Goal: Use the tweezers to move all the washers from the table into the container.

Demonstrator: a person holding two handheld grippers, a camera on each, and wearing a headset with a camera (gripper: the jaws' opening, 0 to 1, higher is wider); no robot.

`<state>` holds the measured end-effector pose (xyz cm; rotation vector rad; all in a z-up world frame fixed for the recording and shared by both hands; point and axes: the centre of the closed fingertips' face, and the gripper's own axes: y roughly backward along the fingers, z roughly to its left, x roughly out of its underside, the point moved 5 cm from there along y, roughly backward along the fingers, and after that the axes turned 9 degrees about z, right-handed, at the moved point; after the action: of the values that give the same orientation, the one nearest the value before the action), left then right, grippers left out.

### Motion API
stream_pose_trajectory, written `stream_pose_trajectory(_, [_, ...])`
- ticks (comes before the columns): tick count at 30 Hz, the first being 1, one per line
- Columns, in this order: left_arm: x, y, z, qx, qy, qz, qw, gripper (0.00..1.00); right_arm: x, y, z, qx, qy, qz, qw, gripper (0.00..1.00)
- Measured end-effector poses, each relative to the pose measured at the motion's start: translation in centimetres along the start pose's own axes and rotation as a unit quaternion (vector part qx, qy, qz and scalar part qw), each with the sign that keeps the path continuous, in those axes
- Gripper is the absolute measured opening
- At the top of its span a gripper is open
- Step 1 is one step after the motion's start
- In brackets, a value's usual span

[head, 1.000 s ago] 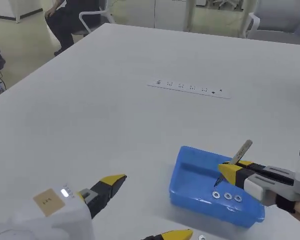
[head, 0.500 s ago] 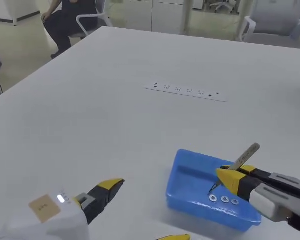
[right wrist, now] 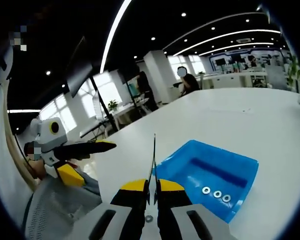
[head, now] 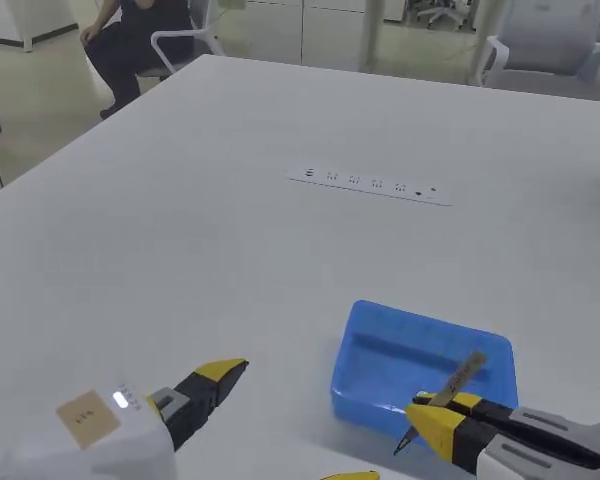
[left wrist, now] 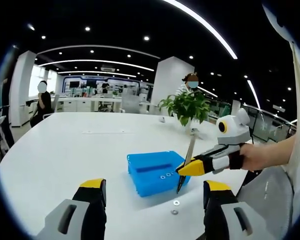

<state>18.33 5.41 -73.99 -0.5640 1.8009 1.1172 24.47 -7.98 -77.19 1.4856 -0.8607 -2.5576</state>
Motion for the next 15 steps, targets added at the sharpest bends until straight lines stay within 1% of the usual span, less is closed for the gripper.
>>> stream_pose_trajectory(8, [0.0,0.0,0.0,-0.002,0.001,-0.001,1.0,0.81,1.8,-0.6,-0.5,0.007,0.004,0.028,0.9996,0.04])
stream_pose_trajectory(15, [0.2,0.0,0.0,-0.002,-0.002,0.003,1.0,0.81,2.6,-1.0,-0.9,0.012,0.009,0.047,0.9988,0.04])
